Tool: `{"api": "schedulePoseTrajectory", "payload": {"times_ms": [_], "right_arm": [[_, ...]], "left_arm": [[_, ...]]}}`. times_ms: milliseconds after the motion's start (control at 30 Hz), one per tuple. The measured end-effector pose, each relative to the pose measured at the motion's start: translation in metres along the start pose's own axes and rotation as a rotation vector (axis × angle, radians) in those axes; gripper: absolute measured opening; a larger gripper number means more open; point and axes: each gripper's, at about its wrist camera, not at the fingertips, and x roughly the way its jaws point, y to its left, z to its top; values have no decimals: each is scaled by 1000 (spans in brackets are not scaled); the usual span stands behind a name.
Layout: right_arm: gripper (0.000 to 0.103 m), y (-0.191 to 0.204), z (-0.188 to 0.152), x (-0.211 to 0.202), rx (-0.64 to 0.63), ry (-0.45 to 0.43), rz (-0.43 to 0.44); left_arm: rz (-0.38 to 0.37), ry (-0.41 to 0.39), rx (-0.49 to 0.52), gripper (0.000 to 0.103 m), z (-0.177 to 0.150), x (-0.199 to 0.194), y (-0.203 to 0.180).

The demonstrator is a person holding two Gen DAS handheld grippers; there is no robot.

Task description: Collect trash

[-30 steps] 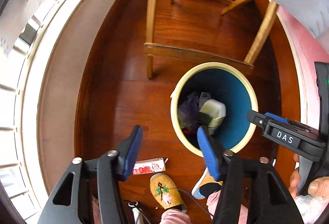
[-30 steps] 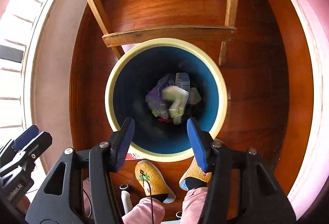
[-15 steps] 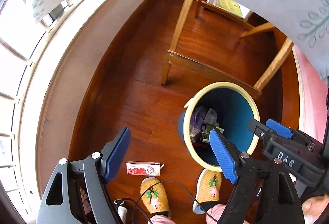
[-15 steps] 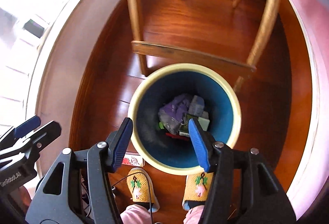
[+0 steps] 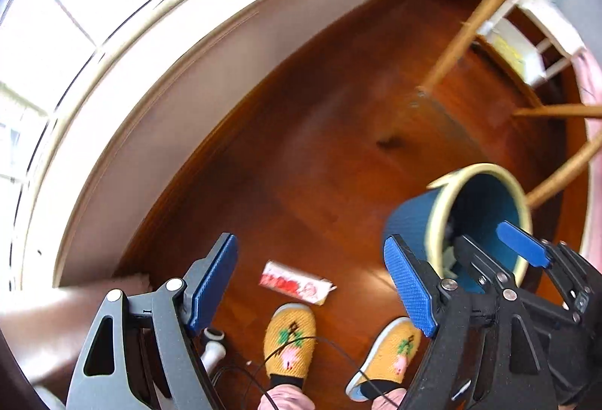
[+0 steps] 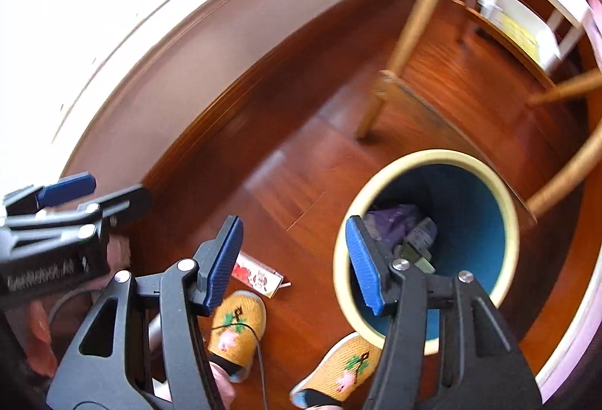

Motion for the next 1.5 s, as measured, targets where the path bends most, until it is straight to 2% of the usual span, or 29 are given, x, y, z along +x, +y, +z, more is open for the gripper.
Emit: {"api": "schedulePoseTrajectory", "payload": {"times_ms": [233,467,733,933,1133,1167,1200,1367,1500], "right_arm": [[53,59,-32,63,-226,92,40],[57,95,-76,140,-422,187,84],[62,117,-120,255,-574,250,94],[63,132,-151,327,-712,290,65],[62,137,-172,363,-801,330,14],[60,135,-174,368,-807,340,0],[53,134,-175,371,-804,352,-2],[51,122,-171,373,-753,372,12],[51,110,-149,347,-645,349,35]], "left_arm": [[103,32,-211,81,-41,34,64],[173,62,-379,81,-93,81,89],[259,96,-463,81,-150,137,103],[295,141,-563,81,-176,161,130],[324,125,-599,81,-179,171,145],[329,126,-596,81,-178,171,146],[333,128,-591,81,-178,171,145],[341,136,-574,81,-175,177,153],[363,130,-559,81,-171,174,154]]}}
